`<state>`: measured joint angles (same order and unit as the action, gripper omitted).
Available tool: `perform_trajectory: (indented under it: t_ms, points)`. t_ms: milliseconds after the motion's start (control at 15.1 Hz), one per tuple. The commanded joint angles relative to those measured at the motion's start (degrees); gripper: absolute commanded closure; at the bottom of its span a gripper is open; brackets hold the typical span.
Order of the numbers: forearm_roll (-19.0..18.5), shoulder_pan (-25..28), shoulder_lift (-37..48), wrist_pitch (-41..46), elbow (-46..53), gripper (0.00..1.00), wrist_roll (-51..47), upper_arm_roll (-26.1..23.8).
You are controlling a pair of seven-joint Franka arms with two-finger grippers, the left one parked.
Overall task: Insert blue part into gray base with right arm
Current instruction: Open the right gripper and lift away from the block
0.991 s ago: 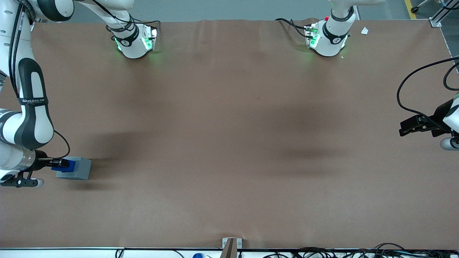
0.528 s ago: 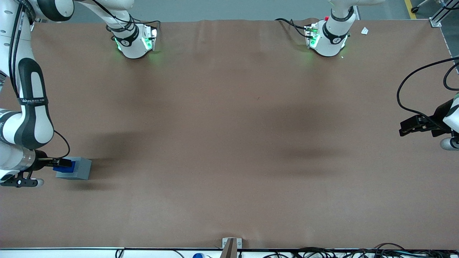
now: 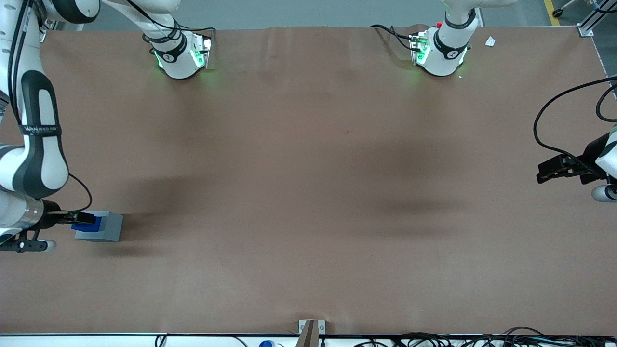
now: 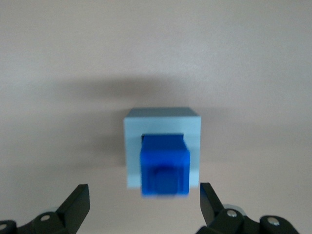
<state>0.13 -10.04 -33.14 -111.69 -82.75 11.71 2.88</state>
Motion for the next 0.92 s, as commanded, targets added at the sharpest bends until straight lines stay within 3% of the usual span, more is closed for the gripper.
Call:
perform_trajectory:
  t_ms: [0,330,858]
  points:
    - [0.58,1.41,8.41,6.55,-1.88,0.00,-0.81,-0.33]
    - [0.58,5.81,18.53,16.14,-1.80,0.00,-8.36,-0.33]
    - [0.67,13.54,29.79,23.35,-2.94,0.00,-18.64,-0.24]
